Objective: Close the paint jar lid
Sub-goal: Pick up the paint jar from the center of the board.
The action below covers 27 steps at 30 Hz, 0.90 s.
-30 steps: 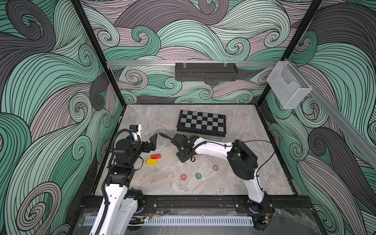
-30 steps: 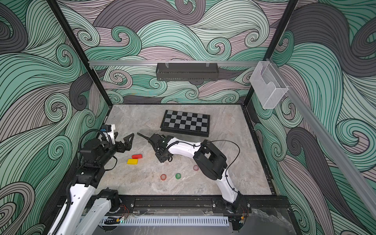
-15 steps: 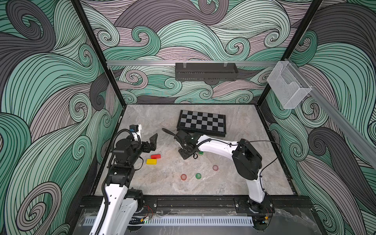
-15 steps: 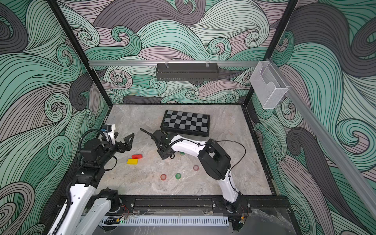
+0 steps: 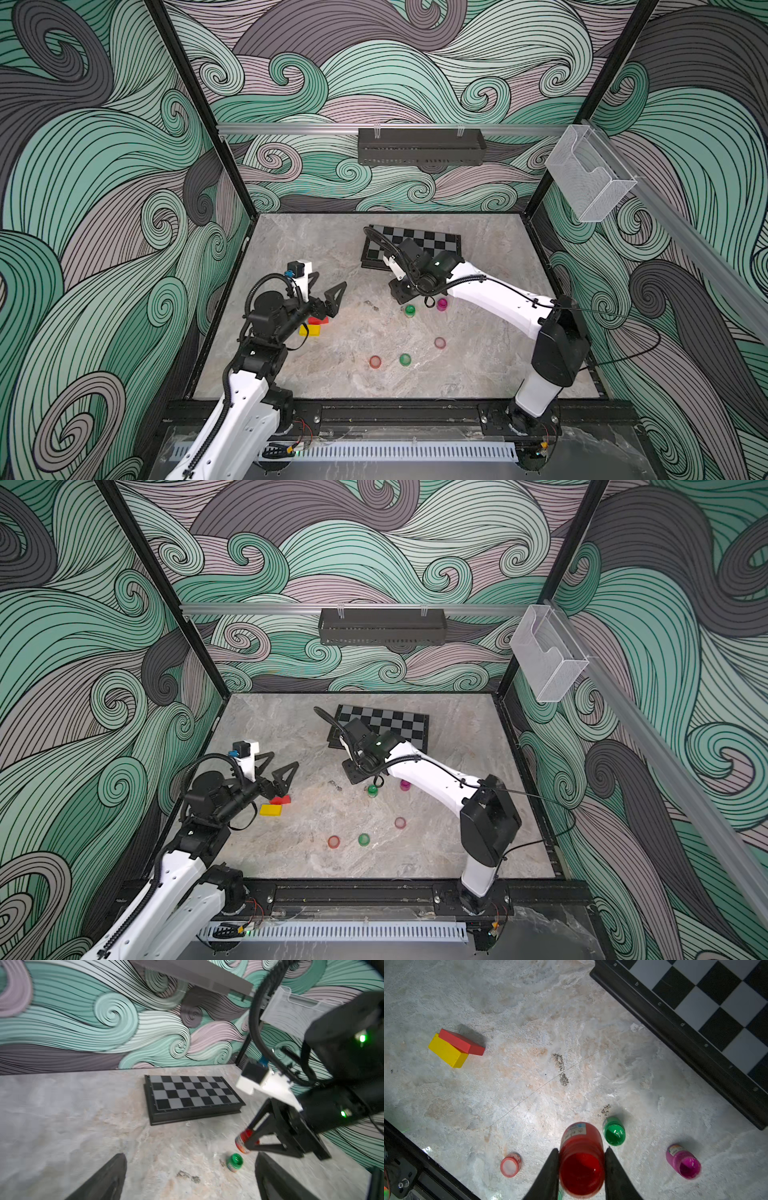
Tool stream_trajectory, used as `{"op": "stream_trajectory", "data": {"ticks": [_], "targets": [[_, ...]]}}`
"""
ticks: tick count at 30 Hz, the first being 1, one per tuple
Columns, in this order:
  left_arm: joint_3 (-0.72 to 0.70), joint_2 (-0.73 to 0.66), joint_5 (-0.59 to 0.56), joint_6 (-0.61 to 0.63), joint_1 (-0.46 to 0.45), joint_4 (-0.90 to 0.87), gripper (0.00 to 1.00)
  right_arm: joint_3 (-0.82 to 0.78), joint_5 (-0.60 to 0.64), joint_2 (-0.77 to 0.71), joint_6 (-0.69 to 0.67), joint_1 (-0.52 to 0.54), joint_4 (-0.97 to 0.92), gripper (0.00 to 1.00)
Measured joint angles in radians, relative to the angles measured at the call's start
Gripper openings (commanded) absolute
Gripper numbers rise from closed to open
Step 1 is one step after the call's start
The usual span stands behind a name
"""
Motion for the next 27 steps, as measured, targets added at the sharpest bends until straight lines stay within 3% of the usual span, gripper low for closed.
{"op": "stream_trajectory", "data": {"ticks": [5, 11, 19, 27], "targets": [[-0.044, 0.094, -0.069, 0.071, -0.214, 0.088, 0.98, -0.034, -0.003, -0.066, -0.022, -0.026, -0.031, 0.34], [-0.111, 0.249, -0.134, 0.212, -0.372, 0.290, 0.98, -0.041, -0.022, -0.096, -0.037, -0.031, -0.070, 0.34], [-0.108, 0.469, -0.140, 0.386, -0.459, 0.487, 0.98, -0.041, -0.054, -0.096, -0.037, -0.024, -0.105, 0.34], [-0.062, 0.636, -0.149, 0.454, -0.508, 0.631, 0.93, -0.030, -0.070, -0.096, -0.034, 0.014, -0.146, 0.35]]}}
